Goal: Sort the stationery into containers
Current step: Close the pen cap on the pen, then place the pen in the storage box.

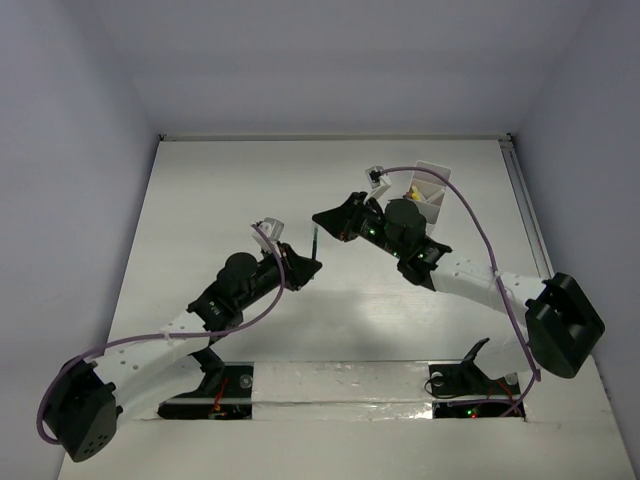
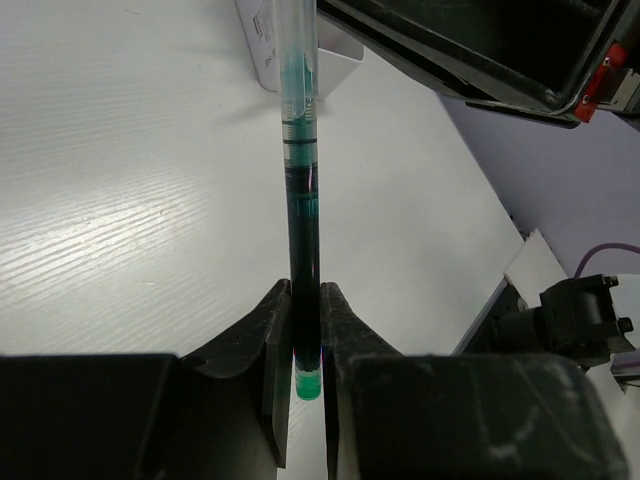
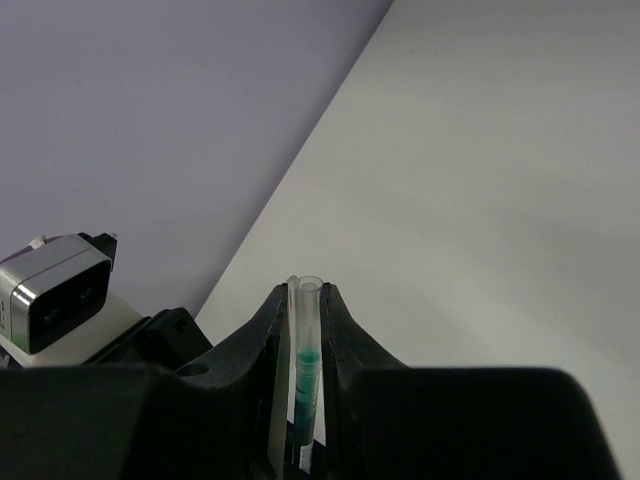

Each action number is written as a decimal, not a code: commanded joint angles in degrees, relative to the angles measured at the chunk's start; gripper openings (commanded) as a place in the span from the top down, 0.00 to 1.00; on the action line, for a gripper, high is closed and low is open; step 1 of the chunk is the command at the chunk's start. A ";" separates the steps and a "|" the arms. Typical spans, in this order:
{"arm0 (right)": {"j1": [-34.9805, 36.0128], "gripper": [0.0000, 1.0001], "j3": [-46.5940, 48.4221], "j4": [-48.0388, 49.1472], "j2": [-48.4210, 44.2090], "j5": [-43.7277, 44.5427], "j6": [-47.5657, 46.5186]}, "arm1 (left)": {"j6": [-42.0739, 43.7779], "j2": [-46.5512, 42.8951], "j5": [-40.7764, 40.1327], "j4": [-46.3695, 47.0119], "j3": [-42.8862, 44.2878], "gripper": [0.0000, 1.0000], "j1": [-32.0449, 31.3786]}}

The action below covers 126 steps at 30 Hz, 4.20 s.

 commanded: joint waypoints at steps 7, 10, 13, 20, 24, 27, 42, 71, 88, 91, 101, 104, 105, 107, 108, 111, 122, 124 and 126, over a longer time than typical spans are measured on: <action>4.02 1.00 -2.89 -5.46 -1.08 -2.76 -2.30 | 3.05 -3.49 -1.78 5.07 6.89 1.00 4.70; 5.17 1.00 -2.37 -7.31 -1.17 -0.92 -3.62 | 2.87 -3.14 0.33 6.30 7.24 1.00 6.02; 5.69 1.00 -1.40 -8.54 -0.82 0.23 -4.41 | 1.29 -2.08 2.45 7.88 7.24 1.00 6.03; 6.75 1.00 -3.42 -4.69 1.38 0.41 -1.53 | 1.73 -3.75 0.52 6.83 9.35 1.00 6.03; 6.75 1.00 -7.46 0.68 0.68 1.20 2.96 | 0.42 -2.35 0.60 9.73 8.12 1.00 6.03; 6.75 1.00 -8.17 2.45 1.73 -0.11 5.51 | -0.55 -0.94 1.48 12.19 7.77 1.00 6.03; 7.28 1.00 -5.18 -2.82 0.24 0.67 2.01 | 0.06 -1.46 2.45 11.05 6.28 1.00 6.03; 7.28 0.48 -1.31 -6.08 -1.52 4.36 -3.45 | -1.34 -1.38 8.86 13.07 1.88 1.00 6.03; 2.88 0.44 2.99 -6.43 -1.43 4.01 -5.21 | -0.82 1.87 11.15 12.72 -0.49 1.00 4.98; 2.35 0.44 3.43 -6.26 -1.35 4.19 -5.29 | -0.73 2.49 11.24 12.98 -0.58 1.00 4.97; 1.21 0.57 4.14 -6.43 -0.56 4.01 -4.77 | 0.15 1.61 10.27 11.84 -0.76 1.00 4.97; 1.21 0.73 3.87 -6.26 -0.56 3.92 -4.33 | 0.24 1.96 10.45 11.93 -0.67 1.00 4.97; 1.21 0.76 3.87 -6.52 -0.56 3.92 -4.24 | 0.24 2.22 10.53 12.02 -0.67 1.00 4.97; 1.21 0.84 3.87 -6.78 -0.73 3.83 -4.24 | -0.03 2.49 10.54 12.28 -0.76 1.00 4.97; 1.21 0.88 3.70 -6.96 -0.82 3.92 -4.24 | -0.11 2.49 10.54 12.37 -0.76 1.00 4.97; 0.69 0.99 3.17 -7.31 -1.70 5.32 -4.59 | -0.20 2.23 10.71 12.37 -0.49 0.94 4.97; -9.58 1.00 -0.16 -10.30 -5.47 16.82 -9.24 | 0.94 -0.32 11.59 10.09 -0.75 0.41 4.97; -11.00 1.00 -1.31 -9.86 -6.96 22.09 -12.40 | 1.11 -2.50 11.07 9.65 -1.54 0.41 4.97; -12.14 1.00 -2.53 -9.60 -7.67 31.37 -16.51 | 1.38 -4.61 10.10 8.51 -1.81 0.41 4.97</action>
